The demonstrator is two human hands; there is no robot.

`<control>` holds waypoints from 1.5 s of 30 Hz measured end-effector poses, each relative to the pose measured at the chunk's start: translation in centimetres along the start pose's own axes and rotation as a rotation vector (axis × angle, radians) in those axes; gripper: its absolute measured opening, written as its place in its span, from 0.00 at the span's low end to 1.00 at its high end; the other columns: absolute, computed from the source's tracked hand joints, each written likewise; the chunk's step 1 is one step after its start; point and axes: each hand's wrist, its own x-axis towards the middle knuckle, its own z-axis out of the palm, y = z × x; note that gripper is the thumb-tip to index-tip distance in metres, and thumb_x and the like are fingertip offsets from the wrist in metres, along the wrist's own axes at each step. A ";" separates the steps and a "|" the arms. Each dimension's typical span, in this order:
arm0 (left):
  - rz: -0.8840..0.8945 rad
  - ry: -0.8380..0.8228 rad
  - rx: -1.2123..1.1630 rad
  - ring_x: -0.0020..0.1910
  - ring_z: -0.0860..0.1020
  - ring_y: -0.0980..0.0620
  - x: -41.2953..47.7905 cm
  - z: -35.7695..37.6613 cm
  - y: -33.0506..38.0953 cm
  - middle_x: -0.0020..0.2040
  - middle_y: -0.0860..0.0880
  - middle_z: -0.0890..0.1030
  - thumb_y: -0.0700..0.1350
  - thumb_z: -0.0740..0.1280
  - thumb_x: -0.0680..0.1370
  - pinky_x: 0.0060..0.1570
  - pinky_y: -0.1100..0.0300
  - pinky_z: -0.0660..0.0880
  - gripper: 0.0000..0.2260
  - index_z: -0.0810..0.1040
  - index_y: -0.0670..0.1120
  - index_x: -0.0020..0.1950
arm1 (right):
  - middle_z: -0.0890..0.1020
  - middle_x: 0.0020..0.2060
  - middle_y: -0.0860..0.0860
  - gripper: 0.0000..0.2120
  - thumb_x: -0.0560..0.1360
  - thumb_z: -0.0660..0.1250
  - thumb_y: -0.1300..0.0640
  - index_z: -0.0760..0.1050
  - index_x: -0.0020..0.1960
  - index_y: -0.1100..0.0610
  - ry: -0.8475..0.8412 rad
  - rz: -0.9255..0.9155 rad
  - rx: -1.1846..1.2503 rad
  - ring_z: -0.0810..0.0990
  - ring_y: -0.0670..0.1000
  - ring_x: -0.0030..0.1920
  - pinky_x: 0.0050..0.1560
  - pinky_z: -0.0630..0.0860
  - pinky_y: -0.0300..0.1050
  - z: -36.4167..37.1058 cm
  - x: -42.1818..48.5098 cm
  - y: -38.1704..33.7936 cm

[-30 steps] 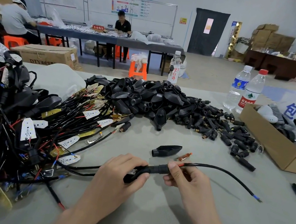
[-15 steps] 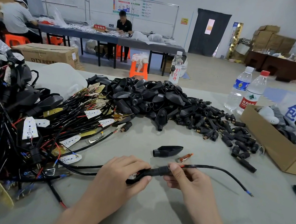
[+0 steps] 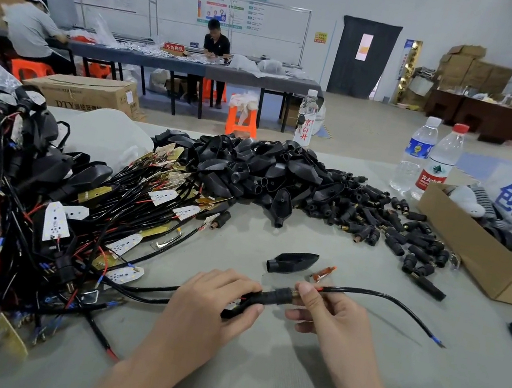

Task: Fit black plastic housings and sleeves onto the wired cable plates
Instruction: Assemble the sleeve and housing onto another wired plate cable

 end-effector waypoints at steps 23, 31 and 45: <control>-0.055 -0.017 0.005 0.45 0.77 0.58 0.0 -0.1 0.3 0.47 0.61 0.79 0.56 0.66 0.78 0.45 0.62 0.74 0.08 0.81 0.55 0.52 | 0.87 0.43 0.57 0.21 0.74 0.64 0.46 0.77 0.53 0.65 -0.141 0.093 0.121 0.87 0.58 0.40 0.35 0.80 0.41 0.3 -0.1 -0.2; -0.067 -0.058 0.043 0.45 0.77 0.61 0.1 -0.2 0.5 0.46 0.62 0.79 0.60 0.64 0.78 0.39 0.67 0.72 0.09 0.79 0.59 0.52 | 0.87 0.39 0.57 0.11 0.80 0.63 0.54 0.77 0.49 0.62 -0.091 0.077 0.088 0.86 0.58 0.37 0.32 0.80 0.42 0.7 -0.3 -0.5; -0.105 -0.062 -0.033 0.55 0.76 0.61 -0.1 0.1 0.1 0.57 0.62 0.75 0.61 0.64 0.77 0.52 0.62 0.75 0.18 0.73 0.56 0.65 | 0.87 0.43 0.59 0.16 0.76 0.64 0.50 0.77 0.51 0.64 0.011 0.114 0.297 0.87 0.56 0.42 0.36 0.80 0.38 0.3 0.2 -0.5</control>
